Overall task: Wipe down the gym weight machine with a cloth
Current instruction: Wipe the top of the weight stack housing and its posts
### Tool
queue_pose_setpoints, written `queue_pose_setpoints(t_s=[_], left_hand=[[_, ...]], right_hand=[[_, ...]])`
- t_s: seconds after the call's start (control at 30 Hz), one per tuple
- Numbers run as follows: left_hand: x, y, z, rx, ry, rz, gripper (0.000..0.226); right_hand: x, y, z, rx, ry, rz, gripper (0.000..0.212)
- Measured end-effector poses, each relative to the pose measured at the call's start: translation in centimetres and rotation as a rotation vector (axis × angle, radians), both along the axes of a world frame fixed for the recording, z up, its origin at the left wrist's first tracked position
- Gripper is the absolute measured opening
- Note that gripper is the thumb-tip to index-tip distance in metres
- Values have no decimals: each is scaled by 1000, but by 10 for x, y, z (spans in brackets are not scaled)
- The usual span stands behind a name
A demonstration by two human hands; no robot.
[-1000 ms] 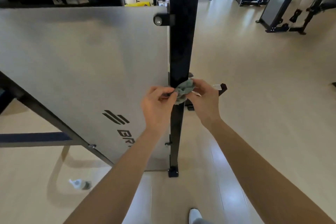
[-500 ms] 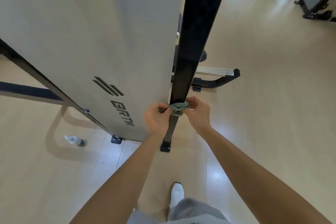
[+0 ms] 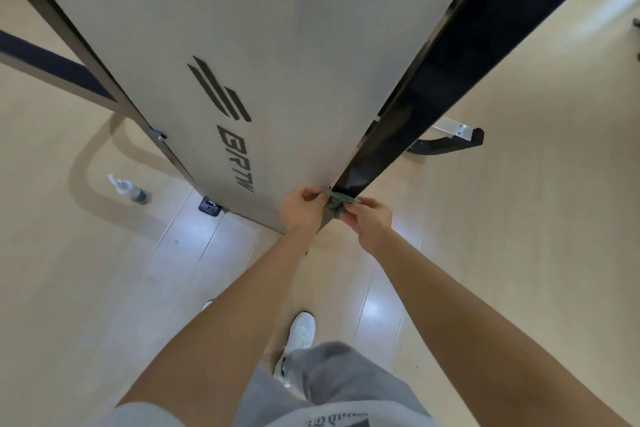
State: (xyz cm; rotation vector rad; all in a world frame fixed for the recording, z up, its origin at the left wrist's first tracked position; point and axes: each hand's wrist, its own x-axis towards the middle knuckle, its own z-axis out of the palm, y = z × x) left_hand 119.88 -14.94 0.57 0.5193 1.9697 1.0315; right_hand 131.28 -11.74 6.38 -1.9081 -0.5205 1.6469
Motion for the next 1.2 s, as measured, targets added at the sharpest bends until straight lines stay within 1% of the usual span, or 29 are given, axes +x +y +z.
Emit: queue_pose_setpoints(t_s=[0.1, 0.23, 0.33, 0.43, 0.57, 0.73, 0.8, 0.87, 0.93, 1.0, 1.07, 1.2], left_hand=[[3, 2, 15, 49, -110, 58, 14], [9, -1, 70, 149, -176, 109, 9], [11, -5, 112, 223, -238, 103, 8], [11, -8, 153, 334, -338, 90, 6], [6, -9, 200, 431, -382, 40, 5], [-17, -9, 264, 632, -425, -18, 5], [-35, -11, 288, 717, -418, -21, 5], [-60, -15, 306, 783, -376, -50, 5], [-92, -23, 313, 800, -281, -105, 10], [-130, -35, 305, 760, -169, -141, 11], [-172, -50, 291, 695, -83, -132, 9], [-256, -80, 266, 562, -49, -52, 6]], right_hand=[[1, -6, 18, 42, 71, -84, 25], [6, -12, 49, 164, 159, -139, 25], [7, -18, 76, 257, 192, -170, 24], [4, -25, 105, 373, 251, -209, 25], [-7, -32, 147, 529, 244, -270, 19], [-30, -44, 205, 754, 236, -377, 15], [-45, -55, 223, 839, 245, -372, 12], [-66, -67, 233, 900, 229, -321, 6], [-91, -78, 234, 918, 134, -259, 7], [-115, -86, 227, 924, 8, -189, 10], [-142, -92, 217, 937, -76, -101, 12], [-203, -106, 197, 921, -130, 40, 11]])
